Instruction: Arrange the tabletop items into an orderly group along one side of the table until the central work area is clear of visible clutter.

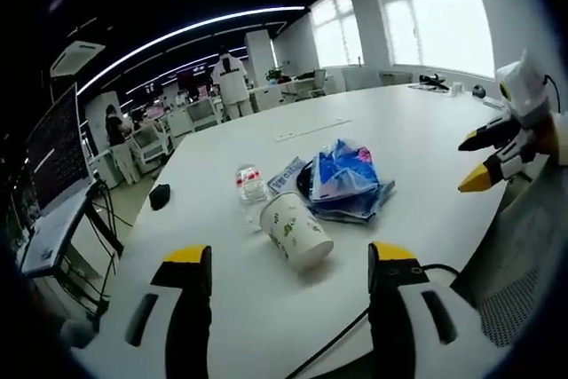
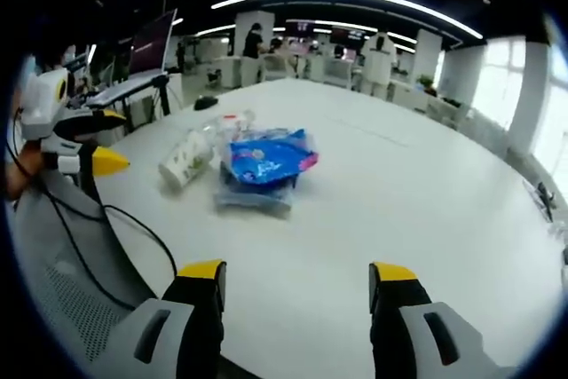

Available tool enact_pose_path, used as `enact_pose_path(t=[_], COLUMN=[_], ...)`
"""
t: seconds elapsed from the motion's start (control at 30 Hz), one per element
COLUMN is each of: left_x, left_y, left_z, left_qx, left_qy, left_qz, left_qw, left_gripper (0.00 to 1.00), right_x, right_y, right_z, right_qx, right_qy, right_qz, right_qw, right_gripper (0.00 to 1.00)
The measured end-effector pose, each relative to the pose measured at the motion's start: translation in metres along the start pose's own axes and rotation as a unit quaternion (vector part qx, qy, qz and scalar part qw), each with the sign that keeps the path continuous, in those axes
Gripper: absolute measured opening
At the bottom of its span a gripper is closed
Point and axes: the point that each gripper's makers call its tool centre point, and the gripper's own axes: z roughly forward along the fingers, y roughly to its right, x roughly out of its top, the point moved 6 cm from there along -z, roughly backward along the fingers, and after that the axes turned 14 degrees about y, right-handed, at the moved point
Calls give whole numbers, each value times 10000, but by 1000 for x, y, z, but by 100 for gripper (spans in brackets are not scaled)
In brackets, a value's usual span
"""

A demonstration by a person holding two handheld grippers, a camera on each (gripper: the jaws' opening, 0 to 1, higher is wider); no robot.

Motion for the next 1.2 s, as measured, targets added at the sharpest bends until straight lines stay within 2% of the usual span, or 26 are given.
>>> enact_pose_path(t=[0.23,0.37,0.5,0.6,0.77,0.9,1.2], left_x=[-4,3,0,1,-1,2,1], left_y=[9,14,14,14,15,16,13], left_z=[2,0,2,1,2,2,1], left_qx=[-313,-423,-404,-380,-407,-426,-357], left_qy=[-45,84,42,96,39,117,57], left_qz=[215,240,157,171,142,189,122], left_qw=[9993,9988,9991,9991,9991,9988,9993], left_gripper=[72,72,72,70,71,70,69], right_x=[-3,-4,-4,2,-5,-1,-3], right_y=[1,3,3,1,-1,-2,-3], right_z=[-1,-2,-2,-4,0,-3,0], right_qx=[-72,-117,-129,-57,18,20,77], right_qy=[-156,-203,-197,-24,-171,5,-87], right_qz=[-71,-94,-124,-82,-210,-232,-154], right_qw=[9998,9997,9996,9999,9996,9997,9998], right_gripper=[65,63,64,65,65,65,66])
